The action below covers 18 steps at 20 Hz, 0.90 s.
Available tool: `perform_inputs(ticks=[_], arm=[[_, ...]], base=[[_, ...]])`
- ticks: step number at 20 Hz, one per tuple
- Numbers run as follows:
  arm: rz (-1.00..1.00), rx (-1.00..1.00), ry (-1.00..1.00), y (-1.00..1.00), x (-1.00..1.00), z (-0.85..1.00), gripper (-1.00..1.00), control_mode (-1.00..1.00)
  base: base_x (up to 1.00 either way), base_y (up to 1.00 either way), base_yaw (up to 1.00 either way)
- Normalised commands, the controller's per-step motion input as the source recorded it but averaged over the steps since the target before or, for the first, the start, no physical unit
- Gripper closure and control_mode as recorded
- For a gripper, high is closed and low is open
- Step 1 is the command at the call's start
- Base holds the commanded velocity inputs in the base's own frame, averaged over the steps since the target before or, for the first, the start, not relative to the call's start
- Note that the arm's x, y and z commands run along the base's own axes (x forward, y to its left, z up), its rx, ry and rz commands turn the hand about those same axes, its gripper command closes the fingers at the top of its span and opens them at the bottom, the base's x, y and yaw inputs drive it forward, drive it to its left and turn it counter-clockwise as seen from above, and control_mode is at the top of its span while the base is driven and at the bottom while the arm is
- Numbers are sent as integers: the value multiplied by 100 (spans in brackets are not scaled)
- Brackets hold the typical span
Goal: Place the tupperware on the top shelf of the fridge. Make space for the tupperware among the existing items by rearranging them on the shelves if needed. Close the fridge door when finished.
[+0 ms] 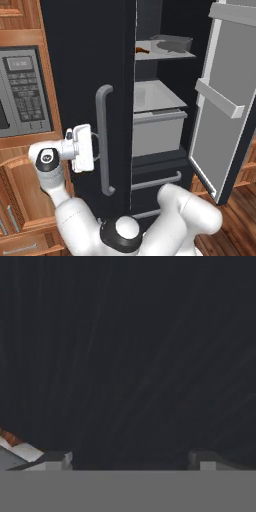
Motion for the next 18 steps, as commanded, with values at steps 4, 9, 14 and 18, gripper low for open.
perform_inputs(ticks=[4, 9, 14, 18], arm=[[2, 0, -12, -98, 9, 34, -100, -100], [13, 0, -20, -85, 27, 47, -100, -100], [16, 1, -19, -67, 39, 54, -100, -100], [31, 9, -22, -66, 58, 47, -100, -100]], base=[[0, 0, 0], [0, 0, 0], [0, 0, 0], [0, 0, 0]])
